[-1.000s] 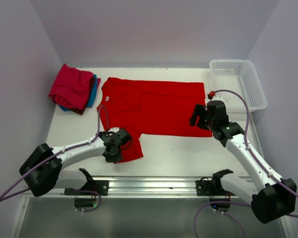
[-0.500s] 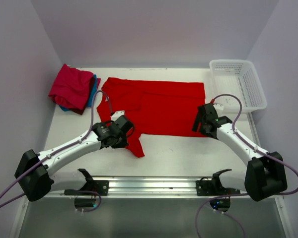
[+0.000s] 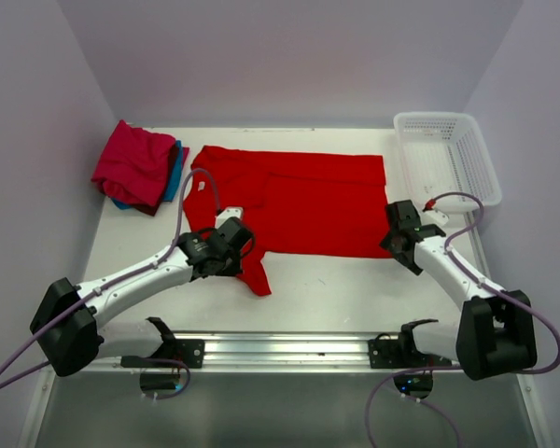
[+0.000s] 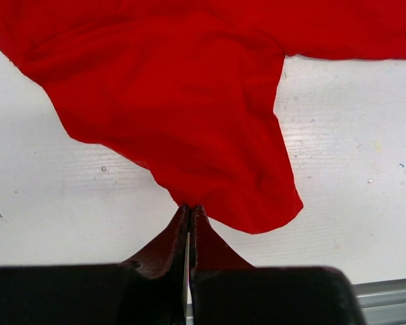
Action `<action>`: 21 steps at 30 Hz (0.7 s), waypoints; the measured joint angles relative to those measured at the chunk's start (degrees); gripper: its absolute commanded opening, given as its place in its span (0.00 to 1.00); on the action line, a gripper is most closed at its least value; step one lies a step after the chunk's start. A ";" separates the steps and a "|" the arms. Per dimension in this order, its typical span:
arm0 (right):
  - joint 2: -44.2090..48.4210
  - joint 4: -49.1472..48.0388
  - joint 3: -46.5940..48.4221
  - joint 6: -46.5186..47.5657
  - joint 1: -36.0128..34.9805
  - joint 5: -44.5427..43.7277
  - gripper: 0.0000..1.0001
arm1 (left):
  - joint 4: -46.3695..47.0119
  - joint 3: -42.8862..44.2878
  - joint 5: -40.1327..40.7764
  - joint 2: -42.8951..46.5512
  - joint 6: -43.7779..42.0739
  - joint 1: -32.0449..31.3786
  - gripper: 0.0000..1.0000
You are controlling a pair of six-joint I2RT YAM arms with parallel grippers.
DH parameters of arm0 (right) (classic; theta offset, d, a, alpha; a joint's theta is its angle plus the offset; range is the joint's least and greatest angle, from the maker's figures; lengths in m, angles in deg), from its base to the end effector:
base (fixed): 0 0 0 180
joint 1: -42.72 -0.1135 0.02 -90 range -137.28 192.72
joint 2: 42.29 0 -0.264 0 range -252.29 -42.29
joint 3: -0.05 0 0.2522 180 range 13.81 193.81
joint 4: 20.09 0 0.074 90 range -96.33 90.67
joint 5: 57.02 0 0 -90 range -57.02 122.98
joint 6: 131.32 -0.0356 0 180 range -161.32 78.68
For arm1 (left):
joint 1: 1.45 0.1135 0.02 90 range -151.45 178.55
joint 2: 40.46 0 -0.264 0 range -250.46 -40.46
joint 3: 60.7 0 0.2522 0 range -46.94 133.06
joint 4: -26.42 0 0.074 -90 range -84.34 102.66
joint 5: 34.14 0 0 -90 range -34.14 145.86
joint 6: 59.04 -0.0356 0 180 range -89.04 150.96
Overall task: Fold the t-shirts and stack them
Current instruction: Grap the side of the flattened tshirt closest away from the robot with both arms
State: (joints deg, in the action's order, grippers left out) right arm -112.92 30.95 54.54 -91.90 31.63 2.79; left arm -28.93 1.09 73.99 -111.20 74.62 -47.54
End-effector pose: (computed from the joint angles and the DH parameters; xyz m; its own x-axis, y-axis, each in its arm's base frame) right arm 0.2148 0.0239 0.1959 -0.5550 0.5717 -0.6043 0.7147 0.6994 0.0053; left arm 0.1667 -0.1572 0.2263 -0.8602 -0.0525 -0.5073 -0.0038 0.9953 -0.0965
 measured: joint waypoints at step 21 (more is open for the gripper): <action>-10.64 -13.57 -1.25 1.44 5.92 7.26 0.33 | 3.21 -3.80 -1.88 0.11 -1.27 1.73 0.00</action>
State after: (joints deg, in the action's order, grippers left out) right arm -123.57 17.37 53.29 -90.46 37.55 10.04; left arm -25.71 -2.71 72.11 -111.09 73.35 -45.81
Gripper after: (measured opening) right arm 0.403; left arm 0.009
